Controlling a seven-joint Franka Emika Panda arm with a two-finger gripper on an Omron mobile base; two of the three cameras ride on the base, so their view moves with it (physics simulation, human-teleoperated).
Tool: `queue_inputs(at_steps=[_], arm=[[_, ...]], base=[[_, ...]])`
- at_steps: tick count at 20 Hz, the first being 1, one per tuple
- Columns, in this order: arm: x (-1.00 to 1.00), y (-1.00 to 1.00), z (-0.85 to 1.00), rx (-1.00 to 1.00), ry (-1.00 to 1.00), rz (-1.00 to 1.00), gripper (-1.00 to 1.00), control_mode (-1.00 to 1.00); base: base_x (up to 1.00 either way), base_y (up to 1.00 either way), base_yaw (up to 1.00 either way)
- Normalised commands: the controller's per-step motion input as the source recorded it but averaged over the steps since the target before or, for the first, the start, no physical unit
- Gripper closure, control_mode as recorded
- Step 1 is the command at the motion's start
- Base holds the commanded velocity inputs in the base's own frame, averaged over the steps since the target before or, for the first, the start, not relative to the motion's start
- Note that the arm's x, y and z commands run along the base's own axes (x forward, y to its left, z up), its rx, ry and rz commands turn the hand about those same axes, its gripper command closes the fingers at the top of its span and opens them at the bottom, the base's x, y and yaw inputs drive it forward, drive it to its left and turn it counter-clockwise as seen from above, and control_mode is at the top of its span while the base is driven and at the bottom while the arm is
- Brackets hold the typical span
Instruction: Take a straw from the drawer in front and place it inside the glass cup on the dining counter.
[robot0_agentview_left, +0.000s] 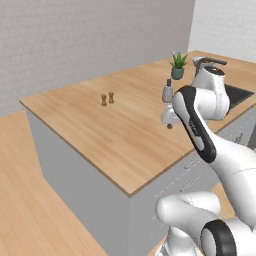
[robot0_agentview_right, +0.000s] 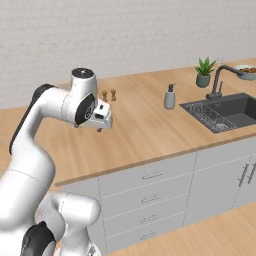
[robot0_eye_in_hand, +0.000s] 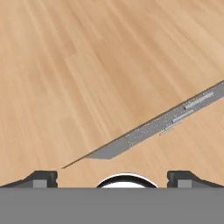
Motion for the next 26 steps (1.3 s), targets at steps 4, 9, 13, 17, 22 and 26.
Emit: queue_inputs(at_steps=[4,9,13,17,22,26], arm=[[-0.54,-1.00,-0.99,0.44,-0.23,0.00,-1.00,-1.00],[-0.16,-0.99,-0.95,0.45,-0.15,0.00,-1.00,-1.00],[0.01,-0.87,-0.70,0.43,-0.01,-0.02,-1.00,-1.00],[0.05,-0.95,-0.31,0.38,0.00,0.00,-1.00,-1.00],[0.17,-0.80,-0.13,0.34,0.09,0.00,-1.00,-1.00],[0.38,-0.56,-0.24,0.27,0.10,0.00,-1.00,-1.00]], base=[[0.00,0.00,0.00],[0.00,0.00,0.00],[0.00,0.00,0.00],[0.00,0.00,0.00],[0.00,0.00,0.00],[0.00,0.00,0.00]])
